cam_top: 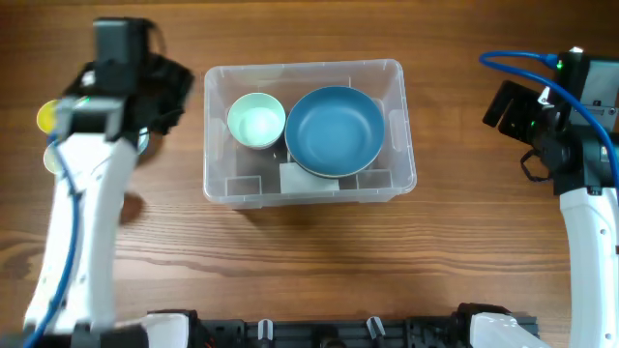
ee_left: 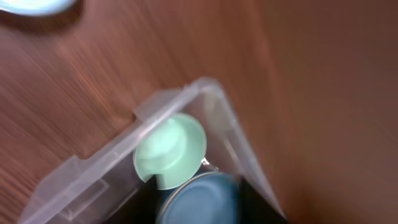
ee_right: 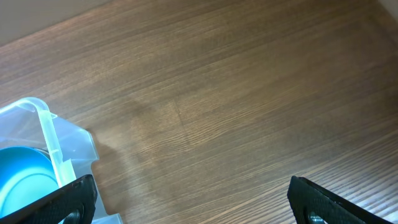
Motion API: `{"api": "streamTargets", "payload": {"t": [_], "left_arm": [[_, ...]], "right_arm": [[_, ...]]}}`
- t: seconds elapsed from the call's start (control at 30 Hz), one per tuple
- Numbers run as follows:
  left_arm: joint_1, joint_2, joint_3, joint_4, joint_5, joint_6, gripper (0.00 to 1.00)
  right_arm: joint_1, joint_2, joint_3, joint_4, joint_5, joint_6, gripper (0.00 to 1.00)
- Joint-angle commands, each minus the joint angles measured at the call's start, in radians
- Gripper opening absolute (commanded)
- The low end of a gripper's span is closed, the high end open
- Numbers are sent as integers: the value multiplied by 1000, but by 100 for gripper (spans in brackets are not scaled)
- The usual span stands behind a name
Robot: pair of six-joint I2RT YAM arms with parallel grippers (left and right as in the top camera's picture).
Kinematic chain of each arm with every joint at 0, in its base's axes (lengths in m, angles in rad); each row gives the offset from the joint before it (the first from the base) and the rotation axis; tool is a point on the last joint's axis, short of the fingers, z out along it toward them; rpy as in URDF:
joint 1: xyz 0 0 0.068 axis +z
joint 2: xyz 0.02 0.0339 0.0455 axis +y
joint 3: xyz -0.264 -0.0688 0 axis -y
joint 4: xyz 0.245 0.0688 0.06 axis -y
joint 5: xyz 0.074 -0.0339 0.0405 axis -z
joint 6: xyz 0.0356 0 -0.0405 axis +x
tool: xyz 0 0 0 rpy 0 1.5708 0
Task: Pack container
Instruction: 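Move the left gripper to the light blue cup and pinch its rim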
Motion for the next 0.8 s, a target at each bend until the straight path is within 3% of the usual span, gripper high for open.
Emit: {"api": "streamTargets", "payload": {"t": [0.0, 0.27, 0.43, 0.57, 0.77], "left_arm": [[108, -31, 11, -66, 8, 11, 61], [232, 10, -58, -158, 8, -40, 59], [245, 34, -151, -158, 6, -298, 41], [244, 50, -239, -153, 4, -557, 43], [245, 68, -364, -47, -64, -713, 47]], "right_arm": [[-2, 8, 11, 0, 18, 14, 99], [-2, 8, 11, 0, 18, 14, 99], [-2, 8, 11, 0, 18, 14, 100], [-2, 8, 11, 0, 18, 14, 100], [-2, 8, 11, 0, 18, 14, 100]]}}
